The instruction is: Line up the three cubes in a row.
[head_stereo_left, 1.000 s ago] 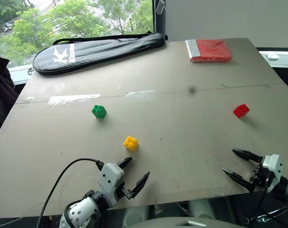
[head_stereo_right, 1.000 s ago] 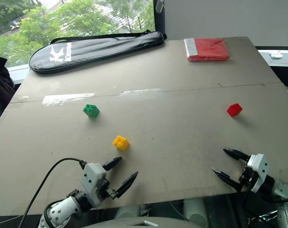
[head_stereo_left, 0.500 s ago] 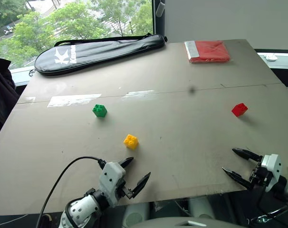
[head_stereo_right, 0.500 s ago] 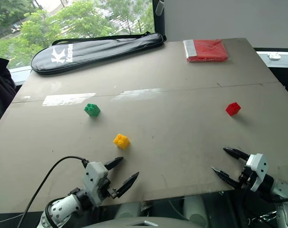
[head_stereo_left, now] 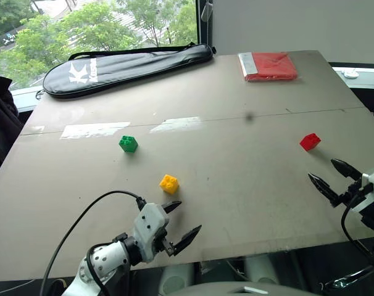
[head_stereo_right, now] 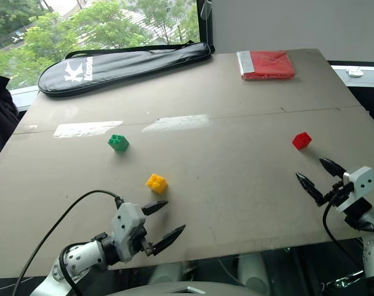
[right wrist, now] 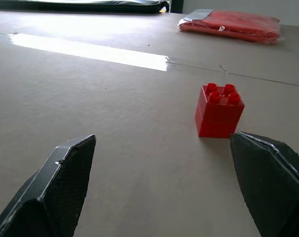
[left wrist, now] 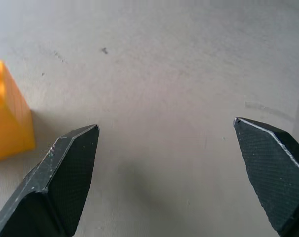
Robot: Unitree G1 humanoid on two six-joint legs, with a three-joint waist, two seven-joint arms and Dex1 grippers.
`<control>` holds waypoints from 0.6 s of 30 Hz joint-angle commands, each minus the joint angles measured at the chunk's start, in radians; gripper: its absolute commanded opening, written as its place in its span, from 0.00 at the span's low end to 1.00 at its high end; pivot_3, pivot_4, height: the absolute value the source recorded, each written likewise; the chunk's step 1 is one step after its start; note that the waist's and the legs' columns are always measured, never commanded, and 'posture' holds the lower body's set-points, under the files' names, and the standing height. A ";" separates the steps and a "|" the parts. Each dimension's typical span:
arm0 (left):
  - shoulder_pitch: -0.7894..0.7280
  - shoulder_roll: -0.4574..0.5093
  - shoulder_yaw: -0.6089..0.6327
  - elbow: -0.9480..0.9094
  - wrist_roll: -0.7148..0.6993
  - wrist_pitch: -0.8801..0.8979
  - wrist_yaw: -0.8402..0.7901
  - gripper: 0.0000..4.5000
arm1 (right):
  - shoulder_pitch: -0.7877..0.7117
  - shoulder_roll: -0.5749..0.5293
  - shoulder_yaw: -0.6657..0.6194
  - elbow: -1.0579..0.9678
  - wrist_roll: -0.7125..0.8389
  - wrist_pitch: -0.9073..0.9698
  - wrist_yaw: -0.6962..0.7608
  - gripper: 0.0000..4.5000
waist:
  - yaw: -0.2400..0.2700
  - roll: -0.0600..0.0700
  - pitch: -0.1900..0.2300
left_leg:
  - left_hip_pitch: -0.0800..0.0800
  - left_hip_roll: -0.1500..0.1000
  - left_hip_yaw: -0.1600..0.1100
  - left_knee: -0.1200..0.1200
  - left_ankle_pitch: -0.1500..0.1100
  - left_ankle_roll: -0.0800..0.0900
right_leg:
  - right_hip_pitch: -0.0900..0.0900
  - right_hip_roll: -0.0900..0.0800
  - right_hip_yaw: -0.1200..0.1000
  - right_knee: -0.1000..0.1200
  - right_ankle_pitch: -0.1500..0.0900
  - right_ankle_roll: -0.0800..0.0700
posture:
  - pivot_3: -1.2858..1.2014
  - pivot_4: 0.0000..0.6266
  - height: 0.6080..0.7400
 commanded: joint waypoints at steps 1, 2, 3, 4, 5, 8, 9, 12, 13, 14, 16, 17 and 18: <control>-0.115 0.049 0.042 -0.072 -0.088 0.091 -0.041 0.99 | -0.126 -0.064 0.024 0.070 -0.073 0.111 -0.078 1.00 | 0.000 0.000 0.000 | 0.000 0.000 0.000 0.000 0.000 0.000 | 0.000 0.000 0.000 0.000 0.000 -0.001 | 0.52 0.24 0.70; -0.140 0.061 0.043 -0.078 -0.103 0.114 -0.050 0.99 | -0.158 -0.070 0.035 0.096 -0.083 0.133 -0.081 1.00 | 0.000 0.000 0.000 | 0.000 0.000 0.000 0.001 0.000 0.000 | 0.000 0.000 0.000 0.001 0.001 -0.001 | 0.52 0.24 0.70; -0.158 0.070 0.043 -0.083 -0.114 0.132 -0.056 0.99 | -0.181 -0.075 0.042 0.115 -0.090 0.148 -0.083 1.00 | 0.000 0.000 0.000 | 0.000 0.000 0.000 0.001 0.000 0.000 | 0.000 0.001 0.000 0.001 0.001 -0.001 | 0.52 0.24 0.70; -0.190 0.078 0.049 -0.088 -0.142 0.156 -0.063 0.99 | -0.212 -0.078 0.058 0.135 -0.102 0.169 -0.085 1.00 | -0.001 0.000 0.000 | 0.000 0.000 0.000 0.000 0.000 0.000 | 0.000 0.001 0.001 0.001 0.001 -0.002 | 0.52 0.24 0.70; -0.227 0.081 0.060 -0.093 -0.179 0.178 -0.070 0.99 | -0.247 -0.079 0.078 0.160 -0.123 0.185 -0.091 1.00 | -0.001 0.000 0.000 | 0.000 0.000 0.000 0.000 0.000 0.000 | 0.000 0.002 0.001 0.001 0.003 -0.005 | 0.52 0.24 0.70; -0.316 0.102 0.072 -0.101 -0.232 0.236 -0.087 0.99 | -0.335 -0.068 0.117 0.234 -0.165 0.207 -0.105 1.00 | -0.001 0.000 0.000 | -0.001 0.000 0.000 0.000 0.000 0.000 | -0.001 0.002 0.001 0.000 0.003 -0.005 | 0.52 0.24 0.70; -0.341 0.110 0.067 -0.104 -0.235 0.251 -0.088 0.99 | -0.355 -0.062 0.127 0.247 -0.166 0.219 -0.101 1.00 | -0.002 0.000 0.000 | -0.001 0.000 0.000 0.000 0.000 0.000 | -0.001 0.002 0.002 0.000 0.003 -0.005 | 0.52 0.24 0.70; -0.400 0.121 0.054 -0.111 -0.244 0.285 -0.086 0.99 | -0.398 -0.041 0.135 0.277 -0.167 0.230 -0.101 1.00 | -0.002 0.000 0.000 | -0.001 0.000 0.000 0.000 0.000 0.000 | 0.000 0.002 0.002 0.000 0.003 -0.005 | 0.52 0.24 0.70; -0.419 0.121 0.049 -0.113 -0.246 0.297 -0.085 0.99 | -0.411 -0.033 0.139 0.290 -0.170 0.225 -0.103 1.00 | -0.002 0.000 0.000 | -0.001 0.000 0.000 0.000 0.000 0.000 | 0.000 0.002 0.002 -0.001 0.004 -0.004 | 0.52 0.24 0.70; -0.436 0.122 0.044 -0.115 -0.247 0.307 -0.086 0.99 | -0.424 -0.025 0.139 0.302 -0.174 0.224 -0.114 1.00 | -0.002 0.000 0.000 | -0.001 0.000 0.000 0.000 0.000 0.000 | 0.000 0.002 0.002 -0.001 0.004 -0.004 | 0.52 0.24 0.70; -0.458 0.124 0.040 -0.122 -0.251 0.326 -0.085 1.00 | -0.439 -0.015 0.139 0.317 -0.183 0.223 -0.130 0.88 | -0.002 0.000 0.000 | -0.001 0.000 0.000 0.000 0.000 0.000 | 0.000 0.002 0.002 -0.001 0.004 -0.003 | 0.52 0.24 0.70; -0.464 0.125 0.041 -0.125 -0.253 0.332 -0.085 1.00 | -0.441 -0.012 0.137 0.317 -0.184 0.219 -0.129 0.81 | -0.002 0.000 0.000 | -0.001 0.000 0.000 0.000 0.000 0.000 | 0.000 0.002 0.002 -0.001 0.004 -0.003 | 0.52 0.24 0.70; -0.470 0.127 0.044 -0.127 -0.257 0.339 -0.085 1.00 | -0.439 -0.009 0.135 0.310 -0.183 0.220 -0.130 0.68 | -0.002 0.000 0.000 | -0.001 0.000 0.000 0.000 0.000 0.000 | 0.000 0.002 0.002 -0.001 0.005 -0.003 | 0.52 0.24 0.70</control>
